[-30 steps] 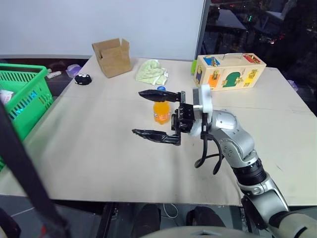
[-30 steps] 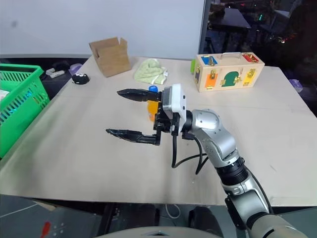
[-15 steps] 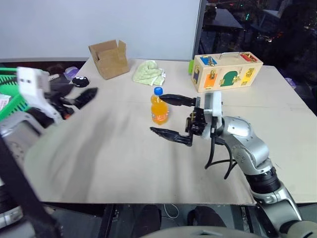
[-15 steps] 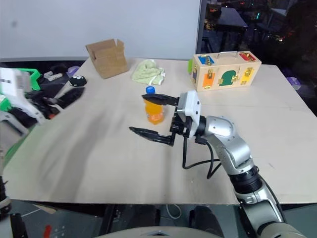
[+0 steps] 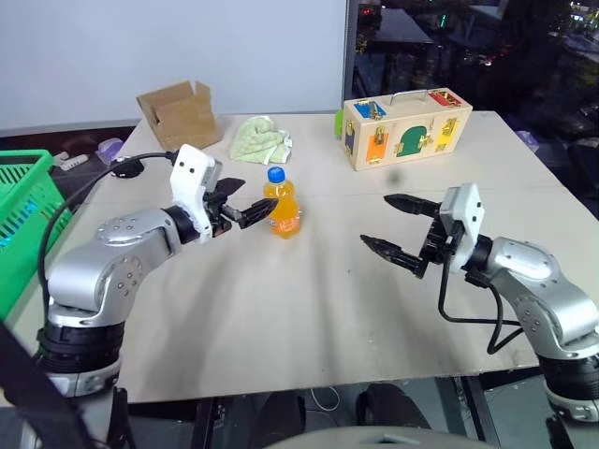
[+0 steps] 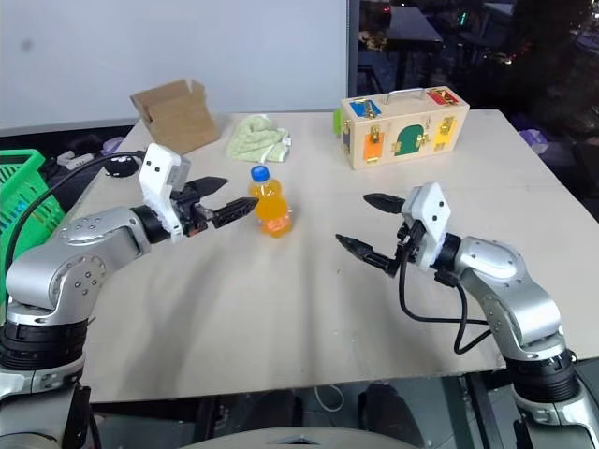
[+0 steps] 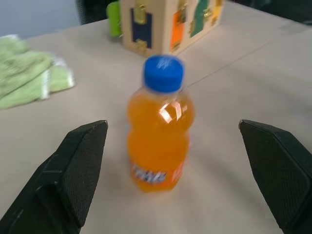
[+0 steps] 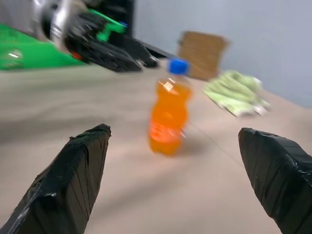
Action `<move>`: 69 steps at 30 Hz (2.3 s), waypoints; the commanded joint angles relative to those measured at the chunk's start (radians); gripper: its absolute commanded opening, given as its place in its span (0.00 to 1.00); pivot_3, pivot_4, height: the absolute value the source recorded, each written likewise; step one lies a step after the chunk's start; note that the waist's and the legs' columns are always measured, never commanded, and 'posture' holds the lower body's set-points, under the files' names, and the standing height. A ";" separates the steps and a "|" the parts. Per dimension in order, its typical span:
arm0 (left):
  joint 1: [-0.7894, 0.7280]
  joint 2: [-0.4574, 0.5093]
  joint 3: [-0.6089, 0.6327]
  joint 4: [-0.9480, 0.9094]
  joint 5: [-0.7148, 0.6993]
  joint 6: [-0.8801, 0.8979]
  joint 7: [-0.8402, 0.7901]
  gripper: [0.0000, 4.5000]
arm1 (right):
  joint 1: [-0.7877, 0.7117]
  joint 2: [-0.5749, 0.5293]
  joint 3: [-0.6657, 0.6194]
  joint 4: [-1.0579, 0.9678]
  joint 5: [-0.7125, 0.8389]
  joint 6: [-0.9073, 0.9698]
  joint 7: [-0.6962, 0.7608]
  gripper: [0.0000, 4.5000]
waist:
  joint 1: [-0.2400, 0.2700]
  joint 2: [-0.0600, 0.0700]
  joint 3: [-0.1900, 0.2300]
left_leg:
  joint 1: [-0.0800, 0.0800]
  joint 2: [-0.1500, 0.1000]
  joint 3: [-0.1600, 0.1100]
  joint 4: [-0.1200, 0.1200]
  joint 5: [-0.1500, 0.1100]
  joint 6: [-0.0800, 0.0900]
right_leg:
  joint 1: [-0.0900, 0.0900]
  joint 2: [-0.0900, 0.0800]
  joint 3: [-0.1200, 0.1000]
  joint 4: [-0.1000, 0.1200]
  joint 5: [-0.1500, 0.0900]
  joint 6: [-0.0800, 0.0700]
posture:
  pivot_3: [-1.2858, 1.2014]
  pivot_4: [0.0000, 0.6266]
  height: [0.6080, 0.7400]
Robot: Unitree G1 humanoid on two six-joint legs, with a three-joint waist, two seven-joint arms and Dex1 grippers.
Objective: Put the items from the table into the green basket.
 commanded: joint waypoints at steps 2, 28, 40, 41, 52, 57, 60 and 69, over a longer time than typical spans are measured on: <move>-0.044 -0.013 -0.106 0.054 0.135 -0.070 -0.021 0.99 | 0.063 -0.053 -0.048 -0.047 -0.031 -0.010 -0.014 1.00 | -0.004 0.001 0.000 | 0.000 0.000 0.000 0.000 0.000 0.000 | 0.000 0.000 0.000 -0.001 0.000 0.000 | 0.46 0.06 1.00; -0.097 -0.216 -0.163 0.411 0.432 -0.327 -0.035 0.99 | 0.150 -0.109 -0.105 -0.208 0.019 0.067 -0.057 1.00 | -0.107 0.002 0.000 | 0.000 0.000 0.002 0.000 0.000 0.000 | 0.000 0.000 0.004 -0.001 -0.002 0.004 | 0.42 0.06 1.00; -0.070 -0.210 -0.098 0.410 0.437 -0.351 -0.049 0.67 | 0.157 -0.104 -0.073 -0.195 0.008 0.016 -0.023 1.00 | -0.124 0.002 0.000 | 0.000 0.000 0.001 0.000 0.000 0.000 | 0.000 0.000 0.004 -0.001 -0.002 0.005 | 0.43 0.06 1.00; -0.070 -0.214 -0.060 0.387 0.406 -0.330 -0.043 0.67 | 0.153 -0.099 -0.065 -0.196 0.009 -0.002 -0.011 1.00 | -0.125 0.002 0.000 | 0.000 0.000 0.001 0.000 0.000 0.000 | 0.000 0.000 0.004 -0.001 -0.002 0.005 | 0.43 0.06 1.00; -0.145 0.092 0.407 0.390 0.284 -0.141 0.105 0.67 | -0.163 0.142 0.140 -0.018 0.055 -0.121 0.134 1.00 | -0.107 -0.003 0.004 | 0.000 0.001 -0.007 -0.002 0.000 0.000 | -0.002 0.004 0.005 0.000 -0.002 0.005 | 0.53 0.04 1.00; -0.184 0.327 0.424 0.638 0.384 -0.232 0.110 0.67 | -0.217 0.168 0.161 0.027 0.078 -0.139 0.216 1.00 | -0.016 -0.003 0.004 | -0.001 0.000 -0.008 -0.007 0.000 0.000 | -0.004 0.003 0.002 -0.003 0.000 0.001 | 0.56 0.03 1.00; -0.198 0.467 0.407 0.843 0.445 -0.324 0.087 0.67 | -0.231 0.170 0.166 0.041 0.081 -0.141 0.249 1.00 | 0.032 -0.005 0.003 | -0.004 -0.001 -0.007 -0.008 -0.001 -0.001 | -0.007 0.002 -0.001 -0.003 0.000 0.000 | 0.57 0.02 1.00; -0.206 0.658 0.265 1.370 0.587 -0.647 -0.009 0.67 | -0.243 0.179 0.158 0.073 0.084 -0.154 0.291 1.00 | 0.118 -0.010 0.001 | -0.009 0.000 -0.007 -0.005 0.000 -0.002 | -0.009 -0.001 -0.008 -0.003 -0.001 0.000 | 0.58 0.02 1.00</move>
